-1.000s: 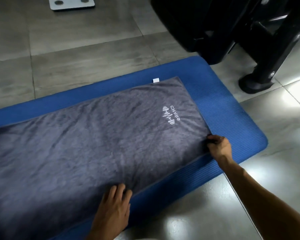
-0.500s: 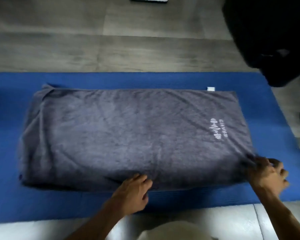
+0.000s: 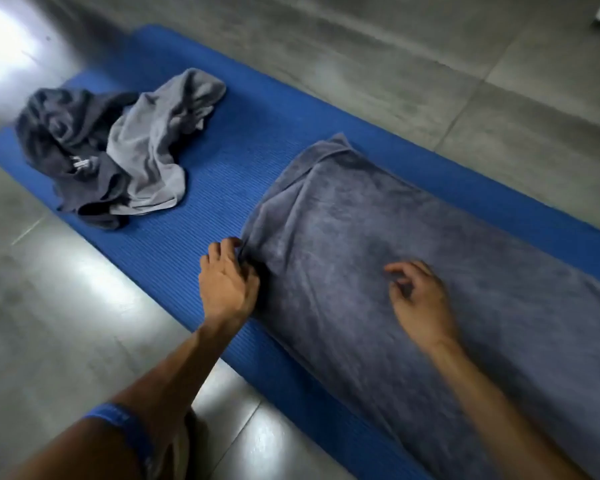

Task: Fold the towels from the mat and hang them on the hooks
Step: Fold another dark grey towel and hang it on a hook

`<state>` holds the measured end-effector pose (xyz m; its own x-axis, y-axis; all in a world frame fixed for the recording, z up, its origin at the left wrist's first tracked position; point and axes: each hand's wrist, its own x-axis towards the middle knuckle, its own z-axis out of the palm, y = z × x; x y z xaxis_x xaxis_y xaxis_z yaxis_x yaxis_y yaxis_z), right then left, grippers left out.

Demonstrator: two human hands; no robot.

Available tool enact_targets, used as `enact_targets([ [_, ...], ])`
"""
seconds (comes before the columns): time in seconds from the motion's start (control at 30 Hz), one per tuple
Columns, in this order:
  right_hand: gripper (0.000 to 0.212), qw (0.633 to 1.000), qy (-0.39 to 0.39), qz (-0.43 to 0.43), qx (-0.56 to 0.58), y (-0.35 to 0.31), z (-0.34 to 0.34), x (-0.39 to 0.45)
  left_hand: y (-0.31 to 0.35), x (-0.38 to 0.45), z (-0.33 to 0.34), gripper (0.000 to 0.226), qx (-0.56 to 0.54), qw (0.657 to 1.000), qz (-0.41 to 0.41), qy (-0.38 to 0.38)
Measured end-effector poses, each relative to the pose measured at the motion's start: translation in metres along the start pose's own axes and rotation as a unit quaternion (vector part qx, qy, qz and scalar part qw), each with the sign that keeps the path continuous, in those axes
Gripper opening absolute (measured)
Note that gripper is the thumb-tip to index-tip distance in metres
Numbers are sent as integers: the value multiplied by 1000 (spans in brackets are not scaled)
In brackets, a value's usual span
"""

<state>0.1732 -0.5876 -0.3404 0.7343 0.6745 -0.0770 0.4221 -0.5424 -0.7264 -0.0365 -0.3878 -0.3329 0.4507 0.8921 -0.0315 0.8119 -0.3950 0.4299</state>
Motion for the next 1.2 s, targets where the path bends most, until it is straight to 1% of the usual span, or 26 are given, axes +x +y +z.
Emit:
enact_targets([
  [0.07,29,999,-29,-22,17,-28,18,37,-10,16,0,55,-14,993,-119,-10],
  [0.13,32,997,-61,-38,28,-49,33,71,-22,28,5,47,-90,974,-199,-63],
  [0.2,37,995,-88,-24,35,-67,43,106,-26,31,6,23,-202,955,-194,-95],
  [0.23,39,994,-95,-10,48,-75,49,124,-26,31,5,18,-235,952,-179,-86],
  [0.3,42,993,-88,16,79,-89,59,158,-24,27,1,15,-250,953,-159,-56],
  [0.37,44,993,-69,28,89,-98,66,187,-20,20,-7,19,-276,949,-142,-50],
  [0.4,42,994,-62,33,88,-100,69,200,-21,18,-10,23,-322,934,-146,-58],
  [0.43,40,994,-53,36,86,-101,72,212,-23,18,-14,28,-382,904,-174,-77],
  [0.5,38,995,-33,53,80,-101,78,231,-27,20,-18,36,-528,805,-233,-137],
  [0.53,38,995,-22,69,71,-100,80,237,-27,20,-20,35,-580,755,-256,-165],
  [0.57,37,995,-12,82,49,-99,82,242,-28,22,-20,30,-591,739,-266,-185],
  [0.6,36,995,-4,93,20,-98,83,245,-27,24,-20,28,-583,740,-269,-198],
  [0.63,37,995,-2,103,-3,-97,84,247,-26,25,-17,30,-539,774,-256,-213],
  [0.7,40,992,-12,125,9,-95,87,250,-21,25,-14,36,-442,841,-213,-229],
  [0.73,41,990,-22,139,27,-95,88,249,-17,24,-12,33,-421,858,-192,-225],
  [0.77,41,988,-29,145,36,-95,88,248,-13,23,-12,31,-410,874,-167,-199],
  [0.8,39,988,-31,144,38,-95,88,248,-9,22,-14,30,-398,895,-138,-148],
  [0.83,38,990,-30,131,31,-95,87,249,-8,21,-19,28,-349,929,-89,-80],
  [0.87,36,994,-29,108,16,-94,86,250,-8,20,-25,26,-254,967,-19,-18],
  [0.9,34,996,-31,81,-8,-94,83,249,-12,18,-30,25,-130,990,59,15],
  [0.93,31,997,-37,64,-30,-95,82,248,-16,15,-35,24,-26,992,122,27],
  [0.97,25,996,-45,54,-49,-95,81,247,-20,12,-37,22,42,987,152,10],
  [1.0,19,995,-55,54,-68,-95,80,245,-25,9,-36,22,83,985,152,-17],
  [1.03,13,993,-59,57,-89,-96,81,243,-29,7,-35,26,95,987,124,-38],
  [1.13,15,987,-37,45,-152,-104,81,244,-44,9,-26,41,71,996,2,-62],
  [1.2,12,988,-67,45,-130,-111,83,247,-60,15,-19,46,56,994,-48,-79],
])
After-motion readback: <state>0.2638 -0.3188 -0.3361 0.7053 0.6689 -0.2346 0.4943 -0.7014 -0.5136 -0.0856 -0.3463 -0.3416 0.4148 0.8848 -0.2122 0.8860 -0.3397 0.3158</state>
